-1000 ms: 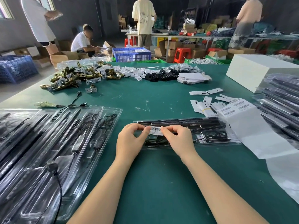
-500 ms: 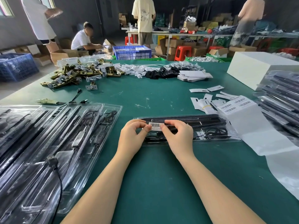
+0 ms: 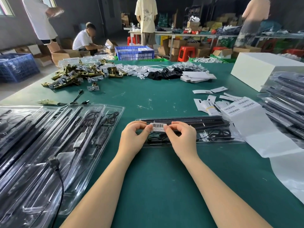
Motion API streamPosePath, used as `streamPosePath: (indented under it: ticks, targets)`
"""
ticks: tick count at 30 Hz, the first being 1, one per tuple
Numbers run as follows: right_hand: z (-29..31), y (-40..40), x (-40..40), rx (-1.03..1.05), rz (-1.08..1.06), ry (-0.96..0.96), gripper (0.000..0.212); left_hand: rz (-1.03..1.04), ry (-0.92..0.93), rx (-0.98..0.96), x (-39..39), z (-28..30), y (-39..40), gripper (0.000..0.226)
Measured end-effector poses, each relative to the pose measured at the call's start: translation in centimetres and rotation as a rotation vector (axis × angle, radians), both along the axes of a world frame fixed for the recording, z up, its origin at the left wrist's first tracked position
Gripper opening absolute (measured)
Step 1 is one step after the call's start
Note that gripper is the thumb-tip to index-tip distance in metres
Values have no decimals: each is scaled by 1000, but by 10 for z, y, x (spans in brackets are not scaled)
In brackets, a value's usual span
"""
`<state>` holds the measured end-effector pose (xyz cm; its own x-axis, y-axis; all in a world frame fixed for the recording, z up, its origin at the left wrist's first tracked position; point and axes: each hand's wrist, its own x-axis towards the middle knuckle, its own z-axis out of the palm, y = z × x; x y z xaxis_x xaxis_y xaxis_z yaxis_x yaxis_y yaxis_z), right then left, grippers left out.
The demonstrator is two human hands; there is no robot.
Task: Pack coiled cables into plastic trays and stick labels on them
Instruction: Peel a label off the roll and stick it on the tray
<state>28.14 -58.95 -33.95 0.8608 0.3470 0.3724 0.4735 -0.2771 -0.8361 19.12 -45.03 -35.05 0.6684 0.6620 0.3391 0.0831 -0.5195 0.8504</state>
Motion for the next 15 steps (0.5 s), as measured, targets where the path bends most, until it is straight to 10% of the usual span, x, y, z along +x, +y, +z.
streamPosePath:
  ticks: [15]
  targets:
    - [-7,3,-1,-212,-73,-130,18,64,119,186,-3,0,-10,23]
